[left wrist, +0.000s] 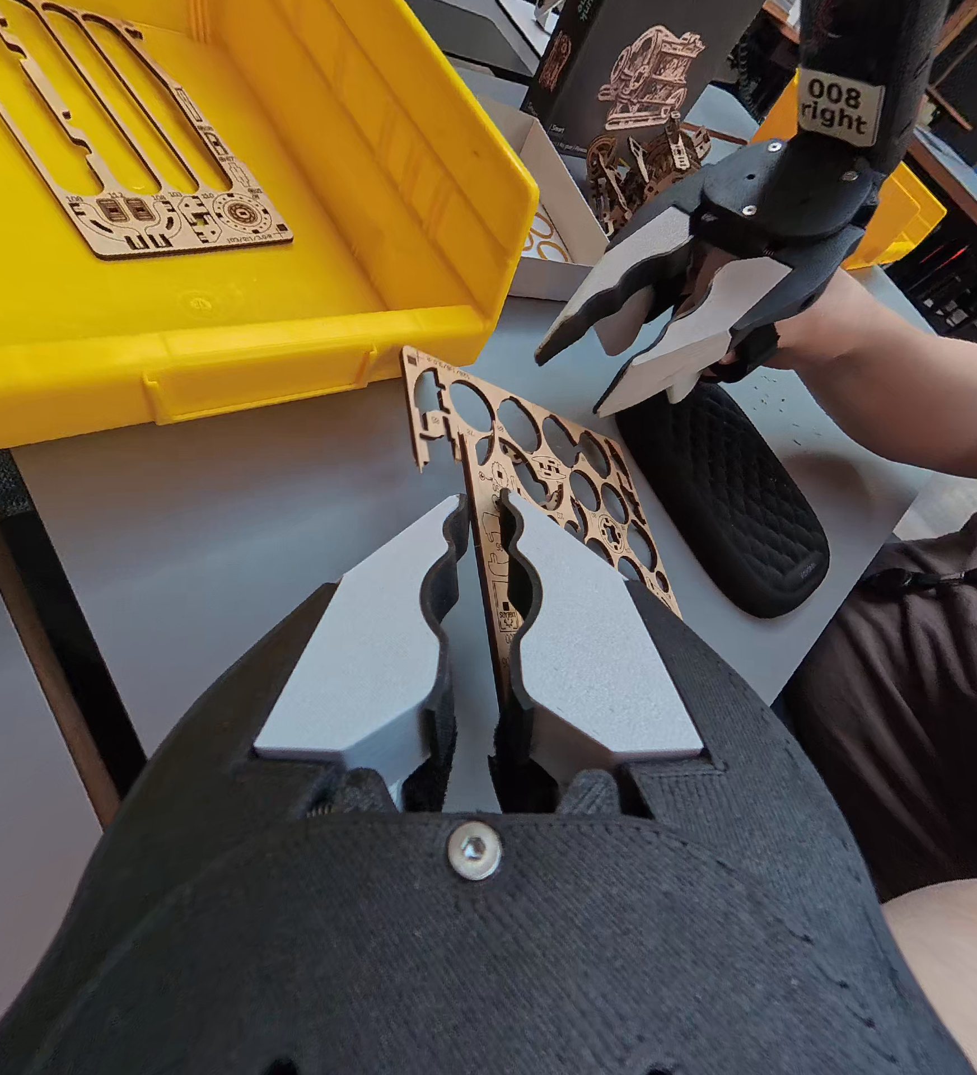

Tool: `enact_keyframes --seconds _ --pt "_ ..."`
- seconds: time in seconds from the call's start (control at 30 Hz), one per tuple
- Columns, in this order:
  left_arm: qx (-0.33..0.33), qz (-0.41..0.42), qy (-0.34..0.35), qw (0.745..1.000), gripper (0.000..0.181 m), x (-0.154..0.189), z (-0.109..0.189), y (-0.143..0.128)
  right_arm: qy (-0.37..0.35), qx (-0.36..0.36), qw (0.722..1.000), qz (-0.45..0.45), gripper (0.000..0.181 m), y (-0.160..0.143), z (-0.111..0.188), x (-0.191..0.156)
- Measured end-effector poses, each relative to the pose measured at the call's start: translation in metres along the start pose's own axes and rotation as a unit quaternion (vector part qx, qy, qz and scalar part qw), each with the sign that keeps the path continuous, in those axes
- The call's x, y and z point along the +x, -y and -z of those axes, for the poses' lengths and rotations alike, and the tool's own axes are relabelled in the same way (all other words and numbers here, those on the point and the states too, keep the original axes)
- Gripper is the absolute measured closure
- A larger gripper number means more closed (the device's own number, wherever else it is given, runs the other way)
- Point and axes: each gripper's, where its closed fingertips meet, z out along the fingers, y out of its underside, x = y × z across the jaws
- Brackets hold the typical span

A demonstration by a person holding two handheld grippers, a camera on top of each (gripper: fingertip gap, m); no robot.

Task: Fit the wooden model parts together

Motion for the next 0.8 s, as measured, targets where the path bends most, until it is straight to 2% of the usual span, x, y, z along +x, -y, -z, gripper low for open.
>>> enact_keyframes --seconds 0.23,0.33,0.37,0.4,0.47,0.67,0.8 --pt "0.024 -0.056 0.003 0.998 0.173 0.024 0.006 0.015 0.040 -0.042 0.998 -0.031 0.137 -0.018 -0.009 0.002" --pt "0.036 -0.082 0.010 0.996 0.174 0.036 0.012 0.022 0.102 -0.035 0.992 -0.061 0.137 -0.016 -0.009 -0.007" --pt "0.037 -0.090 0.014 0.995 0.174 0.039 0.014 0.024 0.115 -0.036 0.990 -0.074 0.139 -0.016 -0.008 -0.007" --pt "0.038 -0.097 0.019 0.994 0.174 0.041 0.015 0.025 0.145 -0.032 0.986 -0.081 0.156 -0.015 -0.006 -0.013" --pt "0.038 -0.105 0.024 0.993 0.175 0.046 0.019 0.027 0.194 -0.015 0.977 -0.091 0.179 -0.009 0.000 -0.023" --pt "0.071 -0.132 0.035 0.988 0.177 0.064 0.036 0.046 0.250 0.052 0.962 -0.100 0.180 0.017 0.028 -0.038" --pt "0.096 -0.179 0.023 0.979 0.178 0.098 0.038 0.066 0.221 0.080 0.972 -0.030 0.180 0.029 0.066 -0.050"
